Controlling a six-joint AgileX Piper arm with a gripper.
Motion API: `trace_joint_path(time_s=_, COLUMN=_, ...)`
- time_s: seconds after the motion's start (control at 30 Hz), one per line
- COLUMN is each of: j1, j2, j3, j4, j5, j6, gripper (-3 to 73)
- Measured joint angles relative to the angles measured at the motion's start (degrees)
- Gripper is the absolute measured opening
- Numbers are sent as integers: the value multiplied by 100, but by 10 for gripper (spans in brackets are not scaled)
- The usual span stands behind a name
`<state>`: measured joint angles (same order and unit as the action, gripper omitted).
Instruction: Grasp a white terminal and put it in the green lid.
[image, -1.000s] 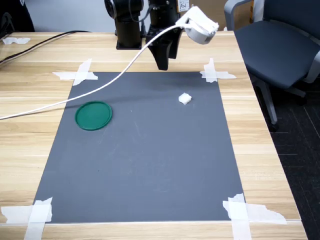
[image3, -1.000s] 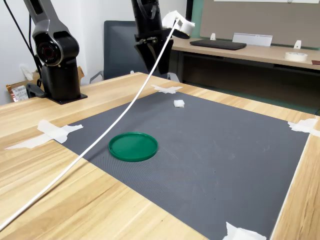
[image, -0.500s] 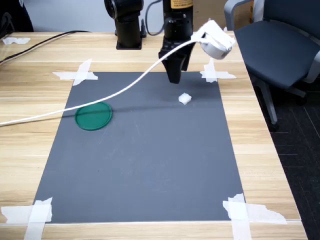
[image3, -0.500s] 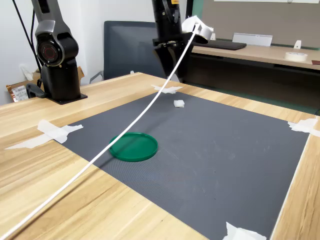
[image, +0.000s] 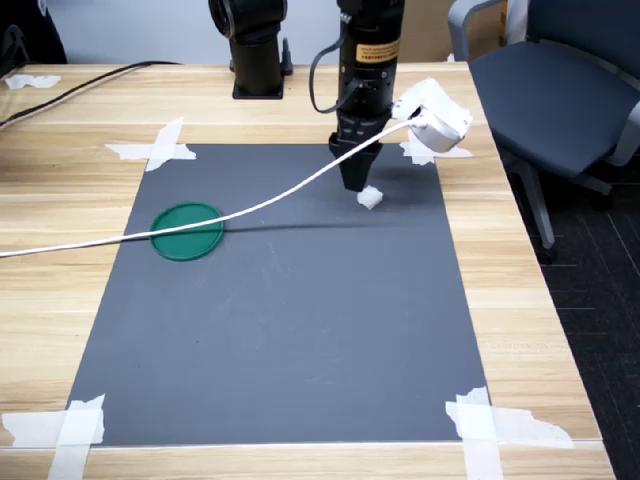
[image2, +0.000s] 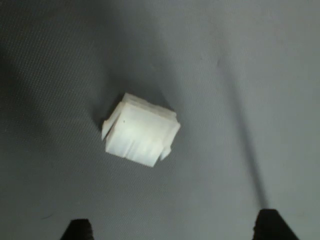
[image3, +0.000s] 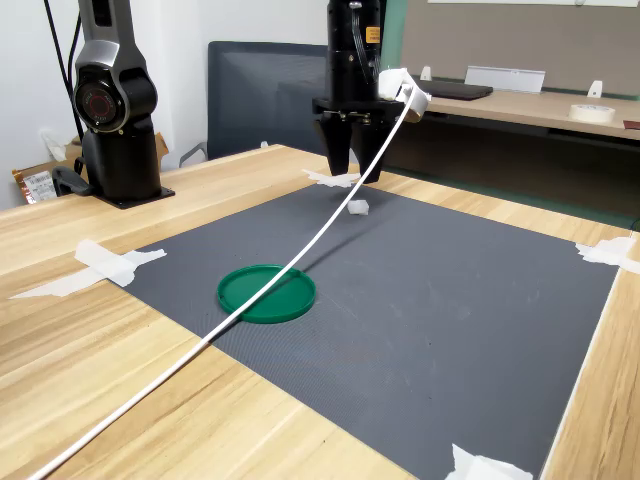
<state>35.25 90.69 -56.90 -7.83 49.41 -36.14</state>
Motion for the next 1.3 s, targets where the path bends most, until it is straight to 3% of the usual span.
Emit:
trace_joint_path(time_s=0.43, j1=163, j2=400, j3=-6, j4=47, j5=-151, j6=-236, gripper=620)
trace_joint_path(time_s=0.63, j1=465, j2=645, j3=-20, j4=3, j5=-177, j6=318, gripper=620)
trace_joint_path(time_s=0.8, j1=465, j2=751, j3=-44, j4=-267, j5=-360, j6=621, gripper=621)
trace_joint_path(time_s=1.3, j1=465, j2=751, j3=-44, j4=-391, j5=-448, j6=703, gripper=620)
